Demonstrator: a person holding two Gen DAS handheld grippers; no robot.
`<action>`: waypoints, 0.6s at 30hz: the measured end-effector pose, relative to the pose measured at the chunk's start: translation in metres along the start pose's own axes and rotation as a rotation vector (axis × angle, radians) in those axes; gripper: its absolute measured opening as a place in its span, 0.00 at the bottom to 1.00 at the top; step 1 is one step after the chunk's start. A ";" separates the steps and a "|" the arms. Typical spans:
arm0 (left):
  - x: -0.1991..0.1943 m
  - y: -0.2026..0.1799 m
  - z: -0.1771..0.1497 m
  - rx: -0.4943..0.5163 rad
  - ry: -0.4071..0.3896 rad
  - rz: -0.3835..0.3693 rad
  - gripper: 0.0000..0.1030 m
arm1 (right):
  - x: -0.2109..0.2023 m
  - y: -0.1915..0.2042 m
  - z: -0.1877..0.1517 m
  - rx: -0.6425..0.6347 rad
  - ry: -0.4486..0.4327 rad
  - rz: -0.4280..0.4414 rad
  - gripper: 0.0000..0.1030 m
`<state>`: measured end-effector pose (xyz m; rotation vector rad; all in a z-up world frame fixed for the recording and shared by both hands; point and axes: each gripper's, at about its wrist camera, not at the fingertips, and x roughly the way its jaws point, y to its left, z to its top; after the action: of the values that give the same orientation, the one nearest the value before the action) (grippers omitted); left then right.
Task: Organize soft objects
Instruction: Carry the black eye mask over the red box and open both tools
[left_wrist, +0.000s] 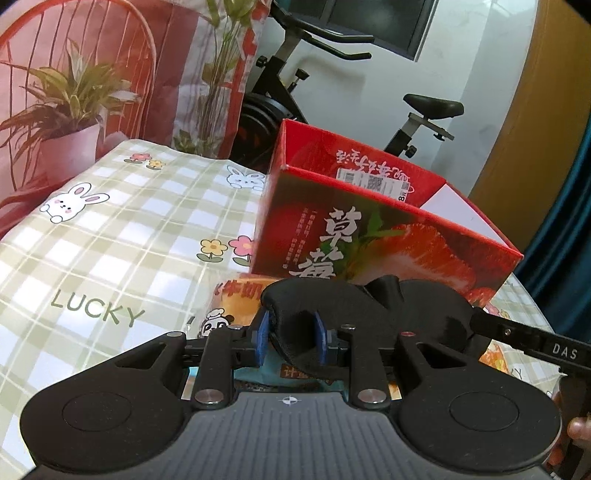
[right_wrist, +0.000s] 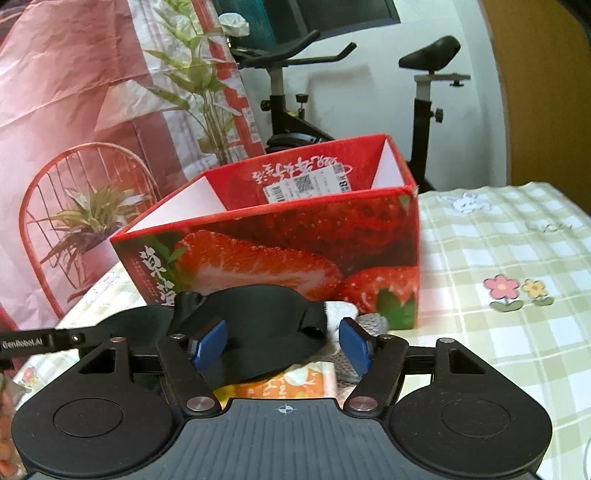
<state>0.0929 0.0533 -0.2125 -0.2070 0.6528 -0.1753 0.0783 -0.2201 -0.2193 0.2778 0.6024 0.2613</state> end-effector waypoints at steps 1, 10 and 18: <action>0.000 0.000 -0.001 -0.002 0.000 -0.002 0.27 | 0.002 0.000 0.000 0.003 0.003 0.010 0.62; 0.002 -0.001 -0.004 0.007 0.000 -0.004 0.28 | 0.022 -0.002 0.007 0.044 0.036 0.044 0.62; 0.002 -0.003 -0.004 0.019 0.000 0.001 0.28 | 0.022 -0.005 0.007 0.103 0.037 0.055 0.54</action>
<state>0.0914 0.0496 -0.2162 -0.1885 0.6507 -0.1808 0.1001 -0.2193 -0.2270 0.3902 0.6464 0.2894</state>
